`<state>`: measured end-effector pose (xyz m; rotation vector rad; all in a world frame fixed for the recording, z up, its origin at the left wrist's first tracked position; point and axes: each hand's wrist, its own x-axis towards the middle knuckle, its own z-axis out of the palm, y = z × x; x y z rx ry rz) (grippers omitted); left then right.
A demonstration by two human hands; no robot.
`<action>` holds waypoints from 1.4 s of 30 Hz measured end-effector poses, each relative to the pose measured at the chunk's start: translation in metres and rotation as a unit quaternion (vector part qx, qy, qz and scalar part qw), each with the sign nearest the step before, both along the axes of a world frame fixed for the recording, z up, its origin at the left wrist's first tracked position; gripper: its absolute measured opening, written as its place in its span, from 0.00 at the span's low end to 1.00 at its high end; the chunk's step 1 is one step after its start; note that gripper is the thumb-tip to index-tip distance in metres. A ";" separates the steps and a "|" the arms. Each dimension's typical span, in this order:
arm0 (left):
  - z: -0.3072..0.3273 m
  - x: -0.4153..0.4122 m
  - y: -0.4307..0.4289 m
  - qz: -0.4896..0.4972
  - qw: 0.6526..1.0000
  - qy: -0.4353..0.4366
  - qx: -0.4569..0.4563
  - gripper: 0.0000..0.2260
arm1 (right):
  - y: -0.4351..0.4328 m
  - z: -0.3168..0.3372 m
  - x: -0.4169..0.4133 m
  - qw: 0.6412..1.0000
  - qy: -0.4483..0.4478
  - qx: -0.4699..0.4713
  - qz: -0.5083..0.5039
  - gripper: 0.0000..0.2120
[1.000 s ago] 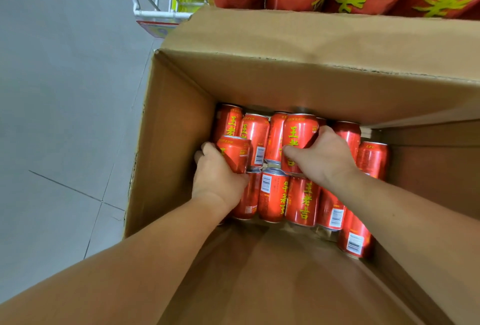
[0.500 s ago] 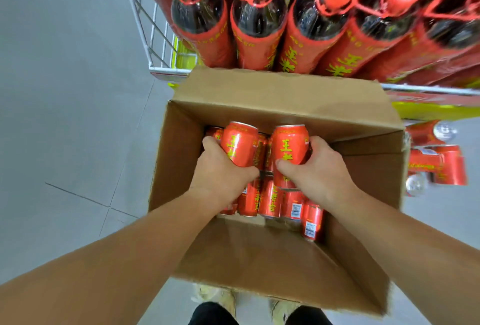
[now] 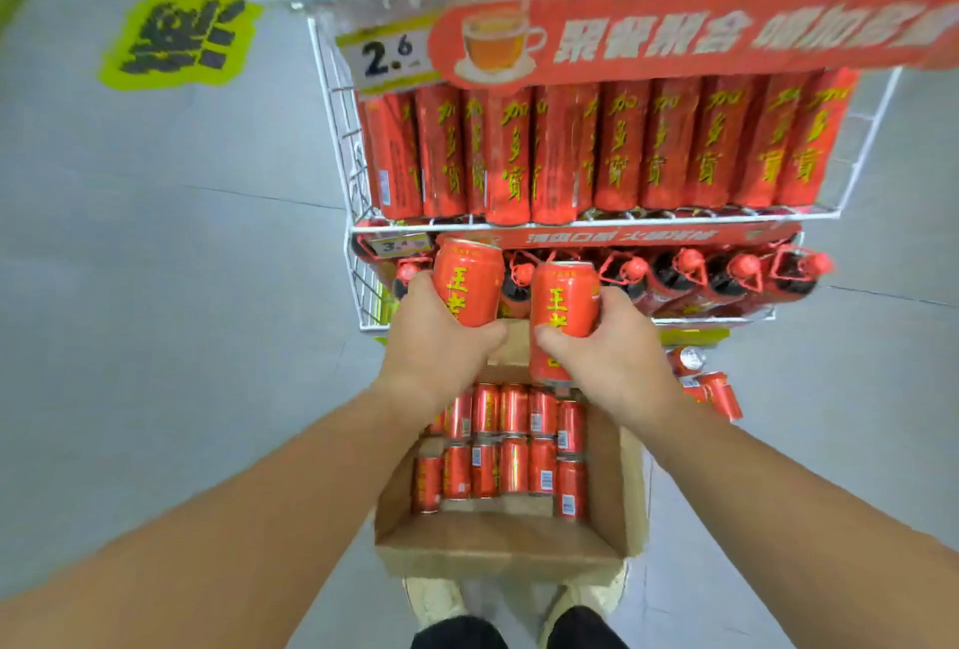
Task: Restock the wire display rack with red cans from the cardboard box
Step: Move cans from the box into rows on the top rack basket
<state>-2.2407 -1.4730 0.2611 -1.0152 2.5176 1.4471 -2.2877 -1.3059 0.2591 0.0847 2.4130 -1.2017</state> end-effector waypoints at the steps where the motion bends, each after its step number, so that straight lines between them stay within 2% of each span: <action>1: 0.029 -0.005 -0.001 -0.004 1.000 0.022 -0.001 0.24 | 0.000 0.029 -0.005 1.000 0.019 -0.005 -0.007 0.17; 6: 0.169 -0.031 -0.009 -0.027 0.994 0.100 -0.038 0.24 | 0.002 0.168 -0.023 0.993 0.108 -0.020 -0.032 0.21; 10: 0.274 -0.043 -0.014 -0.040 0.981 0.178 -0.059 0.24 | -0.002 0.269 -0.030 0.981 0.185 -0.047 -0.041 0.17; 16: 0.400 -0.049 -0.015 -0.027 0.963 0.262 -0.058 0.25 | -0.013 0.395 -0.032 0.963 0.257 -0.057 -0.061 0.19; 20: 0.467 -0.052 -0.019 -0.033 0.948 0.310 -0.061 0.27 | -0.017 0.461 -0.031 0.951 0.294 -0.073 -0.058 0.18; 24: 0.513 -0.065 -0.023 -0.033 0.941 0.336 -0.029 0.32 | -0.015 0.507 -0.037 0.944 0.311 -0.096 -0.051 0.18; 28: 0.546 -0.080 -0.023 -0.024 0.936 0.352 0.011 0.26 | -0.010 0.545 -0.059 0.940 0.325 -0.096 -0.041 0.16; 35: 0.571 -0.149 -0.010 -0.015 0.945 0.326 -0.007 0.20 | 0.002 0.578 -0.134 0.941 0.331 -0.073 -0.014 0.19; 40: 0.575 -0.210 0.012 -0.012 0.951 0.309 0.013 0.35 | 0.018 0.583 -0.206 0.947 0.311 -0.077 0.007 0.20; 42: 0.577 -0.231 0.020 0.001 0.948 0.318 0.009 0.38 | 0.021 0.582 -0.236 0.947 0.310 -0.079 0.016 0.19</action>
